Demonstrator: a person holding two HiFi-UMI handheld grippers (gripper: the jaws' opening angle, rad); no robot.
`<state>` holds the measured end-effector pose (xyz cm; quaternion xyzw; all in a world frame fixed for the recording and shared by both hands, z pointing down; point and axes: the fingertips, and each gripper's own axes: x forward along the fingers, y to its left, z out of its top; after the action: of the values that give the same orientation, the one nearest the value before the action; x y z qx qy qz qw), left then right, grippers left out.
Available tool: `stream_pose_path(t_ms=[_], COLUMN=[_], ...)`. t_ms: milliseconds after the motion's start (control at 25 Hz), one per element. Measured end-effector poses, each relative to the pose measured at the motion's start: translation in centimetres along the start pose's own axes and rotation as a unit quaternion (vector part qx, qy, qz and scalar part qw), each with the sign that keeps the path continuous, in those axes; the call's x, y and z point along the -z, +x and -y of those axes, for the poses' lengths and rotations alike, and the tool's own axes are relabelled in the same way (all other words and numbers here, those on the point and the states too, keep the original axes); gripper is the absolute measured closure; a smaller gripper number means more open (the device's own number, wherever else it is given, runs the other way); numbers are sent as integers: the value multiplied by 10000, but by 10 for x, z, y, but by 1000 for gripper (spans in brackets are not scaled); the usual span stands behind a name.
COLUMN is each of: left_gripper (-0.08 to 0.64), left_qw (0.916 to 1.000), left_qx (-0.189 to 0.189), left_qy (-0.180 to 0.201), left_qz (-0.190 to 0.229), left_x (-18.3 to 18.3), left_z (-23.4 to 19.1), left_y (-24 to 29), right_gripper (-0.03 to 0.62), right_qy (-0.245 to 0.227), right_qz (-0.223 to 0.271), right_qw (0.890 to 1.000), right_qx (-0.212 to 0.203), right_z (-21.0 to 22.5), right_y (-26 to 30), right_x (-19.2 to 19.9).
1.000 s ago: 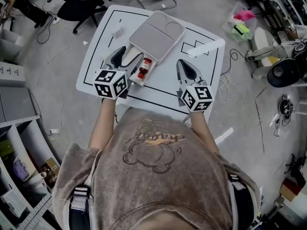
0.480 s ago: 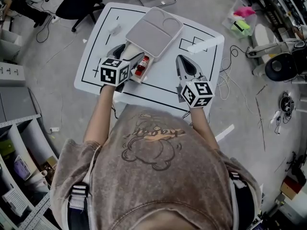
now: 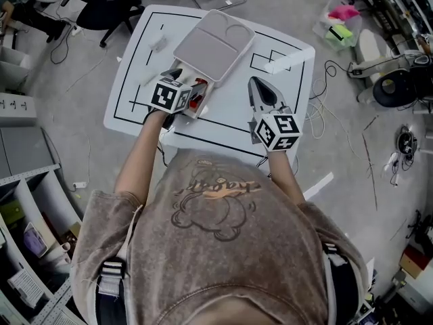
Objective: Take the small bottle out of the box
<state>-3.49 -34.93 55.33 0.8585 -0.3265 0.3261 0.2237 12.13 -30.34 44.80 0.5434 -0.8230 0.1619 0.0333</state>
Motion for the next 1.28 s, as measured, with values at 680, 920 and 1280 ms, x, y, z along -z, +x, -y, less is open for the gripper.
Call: stream_pose_path(t_ms=[680,920,1280], left_gripper=[189,199,257], left_qw=[9929,9889,9793], left_qx=[139,190,753], left_qy=[73,91,20], left_qz=[-1175,-1469,-1878], left_x=[31,39,46], left_z=[1,-2,5], left_y=[40,47,55], right_gripper=[595,595,595], right_qy=[141,175,232], right_qz=[-97,-136,-203], right_qw=[9997,9993,9988], right_qx=[202,293,394], right_z=[20,27,31], right_y=[0,1,1], right_x=[11,12,19])
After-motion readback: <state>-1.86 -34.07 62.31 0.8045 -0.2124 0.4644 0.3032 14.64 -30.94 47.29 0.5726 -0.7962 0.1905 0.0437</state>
